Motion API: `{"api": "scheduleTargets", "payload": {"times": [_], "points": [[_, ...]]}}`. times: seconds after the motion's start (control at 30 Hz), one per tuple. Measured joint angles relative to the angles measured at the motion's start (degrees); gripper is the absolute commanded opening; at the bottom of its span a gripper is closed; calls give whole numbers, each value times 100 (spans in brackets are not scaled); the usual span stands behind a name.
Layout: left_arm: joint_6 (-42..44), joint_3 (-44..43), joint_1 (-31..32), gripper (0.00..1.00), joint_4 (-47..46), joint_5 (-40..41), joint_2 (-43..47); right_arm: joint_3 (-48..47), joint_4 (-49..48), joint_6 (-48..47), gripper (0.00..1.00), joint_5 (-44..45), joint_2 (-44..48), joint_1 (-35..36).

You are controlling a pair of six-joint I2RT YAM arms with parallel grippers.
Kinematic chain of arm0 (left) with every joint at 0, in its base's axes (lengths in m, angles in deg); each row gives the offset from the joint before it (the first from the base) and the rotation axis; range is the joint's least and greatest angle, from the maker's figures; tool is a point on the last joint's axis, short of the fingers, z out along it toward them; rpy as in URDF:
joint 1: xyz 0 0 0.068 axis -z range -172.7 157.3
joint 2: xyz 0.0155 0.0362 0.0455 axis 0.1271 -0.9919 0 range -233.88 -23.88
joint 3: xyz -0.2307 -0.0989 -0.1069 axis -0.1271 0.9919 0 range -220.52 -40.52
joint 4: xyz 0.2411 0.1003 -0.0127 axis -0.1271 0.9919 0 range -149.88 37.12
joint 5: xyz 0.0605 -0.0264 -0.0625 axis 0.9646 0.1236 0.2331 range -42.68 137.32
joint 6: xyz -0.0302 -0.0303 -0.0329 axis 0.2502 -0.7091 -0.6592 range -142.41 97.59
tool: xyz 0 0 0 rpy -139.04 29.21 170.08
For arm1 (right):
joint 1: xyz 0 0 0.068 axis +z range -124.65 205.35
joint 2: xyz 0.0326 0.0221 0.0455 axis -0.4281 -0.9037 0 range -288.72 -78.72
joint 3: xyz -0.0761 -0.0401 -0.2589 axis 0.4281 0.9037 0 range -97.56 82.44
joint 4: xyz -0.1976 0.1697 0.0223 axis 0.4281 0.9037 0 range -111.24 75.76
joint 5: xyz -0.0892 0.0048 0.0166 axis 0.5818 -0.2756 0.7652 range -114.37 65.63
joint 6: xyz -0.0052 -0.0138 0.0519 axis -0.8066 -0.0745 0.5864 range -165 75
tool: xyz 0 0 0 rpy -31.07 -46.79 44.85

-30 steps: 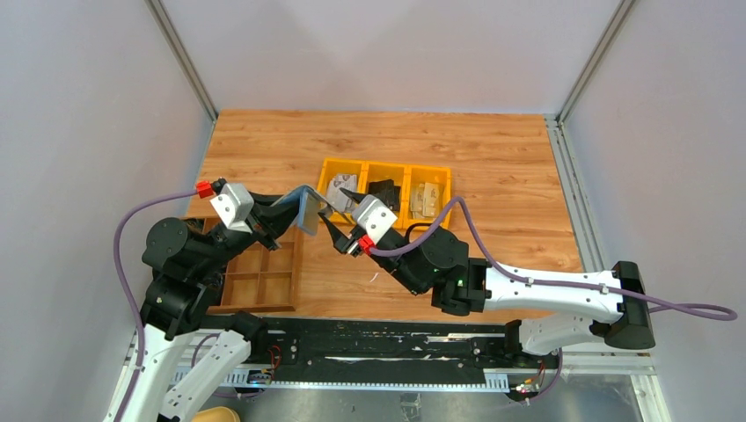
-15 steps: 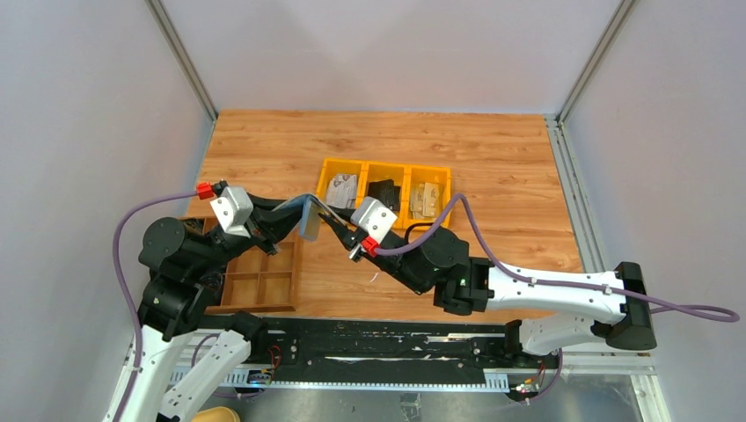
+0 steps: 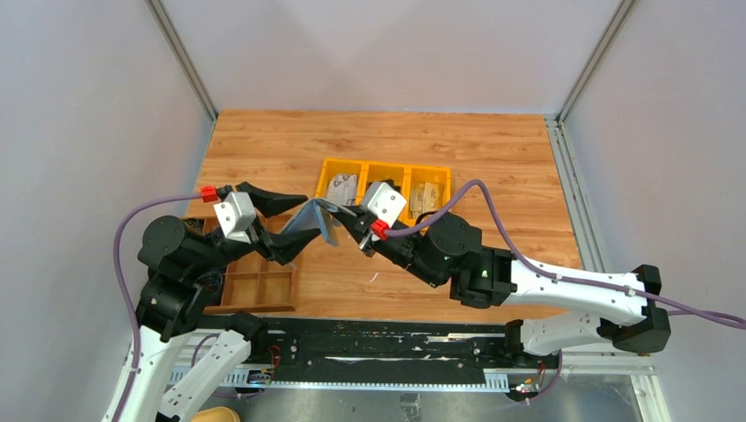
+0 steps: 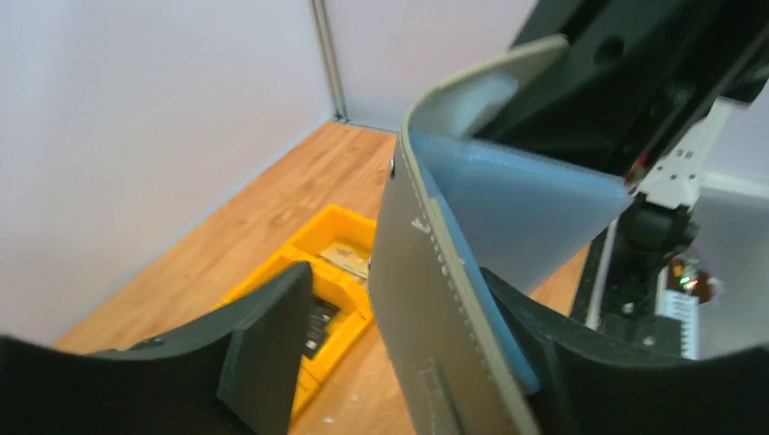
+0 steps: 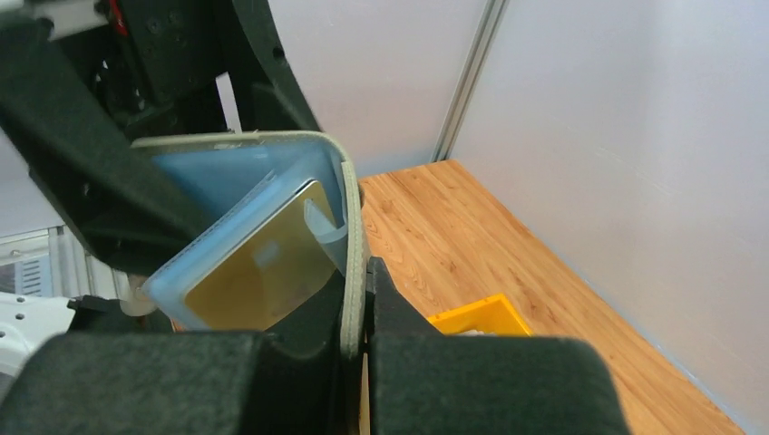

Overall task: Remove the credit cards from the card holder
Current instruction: Remove the credit card from the card holder.

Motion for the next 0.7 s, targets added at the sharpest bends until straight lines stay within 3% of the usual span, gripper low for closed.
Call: {"api": "scheduleTargets", "payload": {"times": [0.2,0.33,0.53,0.7], "points": [[616,15,0,92,516,-522,0,-1023,1121,94,0,308,-192,0],[828,127,0,91,728,-793,7,-1528,1685,103,0,605,-428,0],[345,286,0,80,184,-544,46,-1628,2321,118,0,673,-688,0],[203,227,0,55,52,-507,-11,-1639,2599,199,0,616,-734,0]]}}
